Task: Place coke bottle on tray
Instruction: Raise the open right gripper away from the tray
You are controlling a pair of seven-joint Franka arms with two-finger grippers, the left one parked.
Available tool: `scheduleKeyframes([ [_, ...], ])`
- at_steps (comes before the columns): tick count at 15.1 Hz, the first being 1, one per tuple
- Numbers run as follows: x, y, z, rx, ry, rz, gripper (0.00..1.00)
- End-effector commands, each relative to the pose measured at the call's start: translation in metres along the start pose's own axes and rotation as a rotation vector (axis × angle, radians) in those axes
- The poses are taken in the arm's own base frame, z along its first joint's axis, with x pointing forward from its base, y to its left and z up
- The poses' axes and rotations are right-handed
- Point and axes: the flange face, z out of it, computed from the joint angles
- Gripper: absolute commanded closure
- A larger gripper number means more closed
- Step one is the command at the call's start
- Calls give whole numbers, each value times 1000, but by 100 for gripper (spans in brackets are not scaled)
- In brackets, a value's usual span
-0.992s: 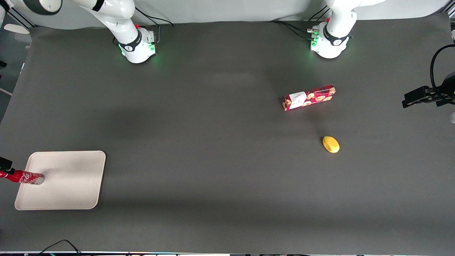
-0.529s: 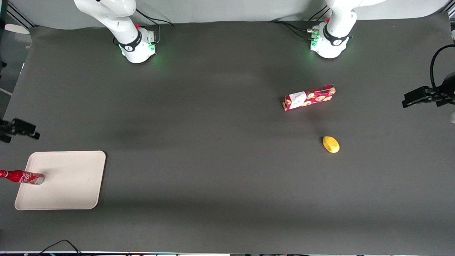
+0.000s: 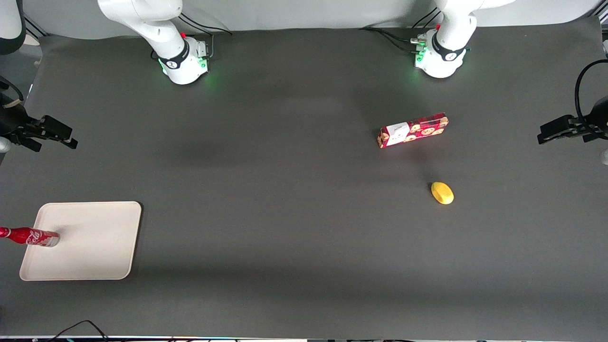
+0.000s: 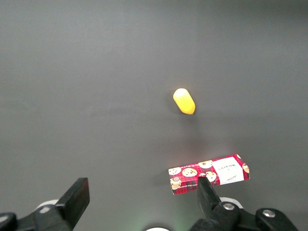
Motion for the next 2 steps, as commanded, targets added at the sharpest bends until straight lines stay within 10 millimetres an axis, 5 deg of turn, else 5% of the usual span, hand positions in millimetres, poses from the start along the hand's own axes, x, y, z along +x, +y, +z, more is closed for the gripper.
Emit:
scheduleKeyframes([
  [1,-3,-13,2,-3,-12,9,0],
  [2,-3,-13,1,-3,-11,12,0],
])
